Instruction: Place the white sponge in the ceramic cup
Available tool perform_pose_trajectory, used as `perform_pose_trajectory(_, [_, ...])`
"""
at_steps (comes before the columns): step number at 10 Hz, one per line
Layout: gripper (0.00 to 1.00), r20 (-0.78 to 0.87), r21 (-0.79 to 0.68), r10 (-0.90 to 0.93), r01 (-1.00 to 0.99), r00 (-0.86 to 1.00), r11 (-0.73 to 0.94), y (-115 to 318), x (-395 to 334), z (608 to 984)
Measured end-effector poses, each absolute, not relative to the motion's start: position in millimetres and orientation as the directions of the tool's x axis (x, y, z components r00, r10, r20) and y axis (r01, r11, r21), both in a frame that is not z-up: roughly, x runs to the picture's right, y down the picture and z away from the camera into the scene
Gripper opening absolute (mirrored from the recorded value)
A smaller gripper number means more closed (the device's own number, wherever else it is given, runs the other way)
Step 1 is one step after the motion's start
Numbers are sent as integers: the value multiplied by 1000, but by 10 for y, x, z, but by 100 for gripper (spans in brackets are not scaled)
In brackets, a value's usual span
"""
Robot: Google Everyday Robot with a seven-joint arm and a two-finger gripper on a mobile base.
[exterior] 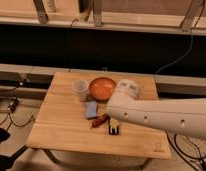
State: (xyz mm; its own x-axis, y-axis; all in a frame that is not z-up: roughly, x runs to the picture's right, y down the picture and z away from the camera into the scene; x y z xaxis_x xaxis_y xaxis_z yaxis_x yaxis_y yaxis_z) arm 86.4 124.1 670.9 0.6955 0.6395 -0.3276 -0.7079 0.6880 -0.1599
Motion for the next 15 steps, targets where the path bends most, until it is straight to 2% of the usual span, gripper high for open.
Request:
perform_pose_trajectory(3, [80, -303, -187, 600, -663, 741, 725, 1199, 385, 6680])
perform_pose_trajectory(6, [80, -329, -161, 679, -748, 656, 644, 1075, 8, 6815])
perform_pose_trajectory(10, [80, -356, -19, 842, -904, 406, 427, 816, 93, 7020])
perform_pose_trajectory(13, [80, -358, -8, 851, -912, 385, 409, 801, 118, 7037])
perform_pose_trajectory(15, [80, -369, -63, 824, -896, 430, 440, 884, 66, 7064])
